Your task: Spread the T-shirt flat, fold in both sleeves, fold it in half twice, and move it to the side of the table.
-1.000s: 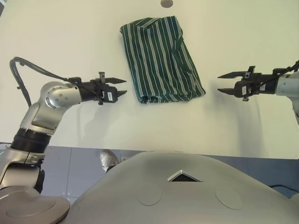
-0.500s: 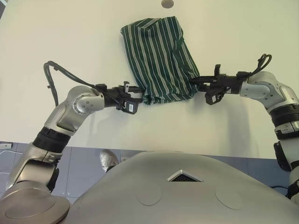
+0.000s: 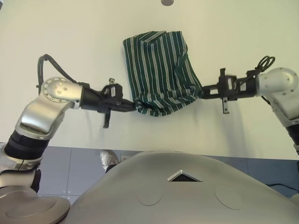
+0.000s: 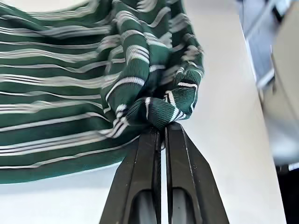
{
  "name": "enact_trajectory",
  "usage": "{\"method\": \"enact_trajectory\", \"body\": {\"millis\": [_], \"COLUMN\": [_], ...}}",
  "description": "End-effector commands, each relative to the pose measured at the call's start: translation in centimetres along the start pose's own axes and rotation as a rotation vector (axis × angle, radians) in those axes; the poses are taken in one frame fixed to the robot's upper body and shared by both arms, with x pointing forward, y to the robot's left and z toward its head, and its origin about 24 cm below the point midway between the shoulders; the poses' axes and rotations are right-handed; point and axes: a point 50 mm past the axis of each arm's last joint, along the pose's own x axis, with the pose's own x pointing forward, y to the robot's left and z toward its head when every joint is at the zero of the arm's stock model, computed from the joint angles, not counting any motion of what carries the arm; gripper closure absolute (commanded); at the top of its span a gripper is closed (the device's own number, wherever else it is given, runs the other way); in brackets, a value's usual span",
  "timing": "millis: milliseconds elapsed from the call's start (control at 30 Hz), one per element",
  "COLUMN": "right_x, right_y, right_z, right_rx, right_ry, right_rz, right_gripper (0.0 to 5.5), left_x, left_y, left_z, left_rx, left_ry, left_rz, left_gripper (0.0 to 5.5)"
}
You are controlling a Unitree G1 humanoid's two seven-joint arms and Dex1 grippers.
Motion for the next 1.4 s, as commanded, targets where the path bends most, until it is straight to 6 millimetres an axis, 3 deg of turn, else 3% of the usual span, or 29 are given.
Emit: {"method": "enact_trajectory", "body": {"millis": [33,200,367,500,567,700,767,833,900,967,1100,1200,1233,1300,1367,1400], "right_x": [0.9,3.8,5.2,6.0,5.8,3.9,4.3,6.8,9.3,11.4,13.7,10.8,8.8,1.5,-4.5,-6.4], "right_y": [-5.5,-9.1,-11.7,-12.1,-12.7,-14.5,-14.3,-12.8,-10.6,-9.4,-9.8,-8.7,-7.7,-2.3,3.8,6.8], "right_z": [2.9,1.9,1.3,0.6,0.5,2.0,3.3,3.7,2.6,1.4,-2.4,-8.1,-10.4,-17.2,-21.2,-22.3], "right_rx": [0.080,0.177,0.247,0.280,0.292,0.271,0.183,0.206,0.247,0.293,0.539,0.887,1.007,1.315,1.516,1.570], "right_ry": [-0.031,-0.011,-0.035,-0.020,-0.029,-0.181,-0.231,-0.270,-0.232,-0.174,-0.036,0.060,0.064,0.141,0.273,0.346], "right_rz": [-0.216,-0.397,-0.542,-0.581,-0.662,-0.912,-0.917,-0.699,-0.477,-0.384,-0.541,-0.783,-0.871,-1.185,-1.467,-1.555], "right_gripper": [5.48,5.48,5.48,4.55,4.30,4.30,4.30,4.59,5.03,5.47,5.47,5.47,5.47,5.47,5.47,5.47], "left_x": [-1.9,-0.4,0.3,0.3,0.1,-1.8,-1.9,-2.0,-2.2,-2.1,-1.0,-0.4,-0.4,-0.5,-0.8,-1.0], "left_y": [6.6,11.0,13.0,14.1,14.6,15.8,15.2,14.6,14.7,14.8,14.0,13.2,12.7,11.4,10.0,9.6], "left_z": [0.2,0.9,2.4,2.2,2.0,0.4,2.5,3.3,3.1,3.1,2.6,2.3,2.1,0.8,-0.4,-0.9], "left_rx": [-0.105,-0.166,-0.179,-0.248,-0.289,-0.314,-0.244,-0.213,-0.237,-0.254,-0.278,-0.296,-0.304,-0.341,-0.378,-0.391], "left_ry": [-0.012,-0.012,-0.099,-0.098,-0.114,-0.127,-0.327,-0.407,-0.423,-0.438,-0.445,-0.453,-0.455,-0.455,-0.455,-0.457], "left_rz": [0.383,0.612,0.727,0.837,0.905,1.161,1.136,1.128,1.154,1.155,1.123,1.115,1.122,1.156,1.208,1.237], "left_gripper": [5.50,5.50,5.50,4.70,4.64,4.64,4.64,4.64,4.64,4.64,4.64,4.64,4.64,4.64,4.64,4.64]}}
